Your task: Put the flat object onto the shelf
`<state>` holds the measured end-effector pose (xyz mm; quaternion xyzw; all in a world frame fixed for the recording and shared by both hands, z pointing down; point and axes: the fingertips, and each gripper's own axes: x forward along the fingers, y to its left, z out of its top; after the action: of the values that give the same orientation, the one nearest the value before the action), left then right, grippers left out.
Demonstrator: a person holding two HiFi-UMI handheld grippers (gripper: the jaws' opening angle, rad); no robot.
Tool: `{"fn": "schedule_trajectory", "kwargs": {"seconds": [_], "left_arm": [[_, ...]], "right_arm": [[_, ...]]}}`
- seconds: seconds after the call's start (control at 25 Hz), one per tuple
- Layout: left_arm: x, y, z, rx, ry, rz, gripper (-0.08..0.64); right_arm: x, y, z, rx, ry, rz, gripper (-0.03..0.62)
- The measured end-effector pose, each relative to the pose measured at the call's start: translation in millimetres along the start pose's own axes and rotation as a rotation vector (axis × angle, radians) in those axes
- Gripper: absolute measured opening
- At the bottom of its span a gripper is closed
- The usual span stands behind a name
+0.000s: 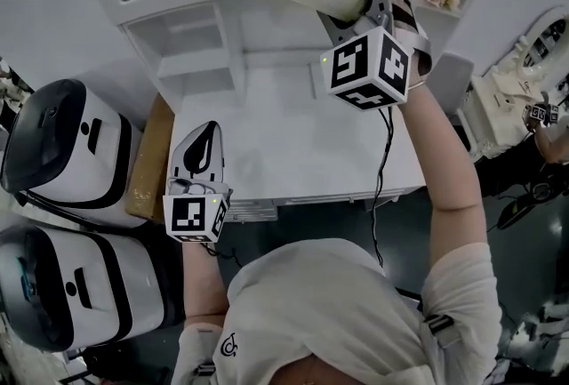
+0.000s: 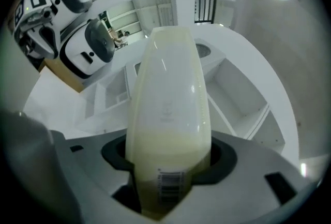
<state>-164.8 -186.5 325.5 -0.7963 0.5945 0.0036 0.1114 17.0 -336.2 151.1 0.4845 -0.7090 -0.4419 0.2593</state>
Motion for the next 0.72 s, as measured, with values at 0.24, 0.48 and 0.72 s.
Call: {"fn": "schedule_trajectory", "kwargs": {"seconds": [0.24,0.48,0.72], "left_arm": [[6.7,5.5,-3.8,-0.005,-0.003,0.033,0.011],[10.5,10.2,-14.7,-0.016,0.005,0.04,0.012],[19.5,40.4,-21.8,-0.025,0.011,0.029,0.011]], "right_arm": [[21.4,19.2,15.5,-0.223,0.057,0.087,0.273],[42.3,25.8,32.3,-0.375,0.062,0.054,0.278],[76.8,38.4,28.7,-0.397,0.111,0.082,0.282]]}}
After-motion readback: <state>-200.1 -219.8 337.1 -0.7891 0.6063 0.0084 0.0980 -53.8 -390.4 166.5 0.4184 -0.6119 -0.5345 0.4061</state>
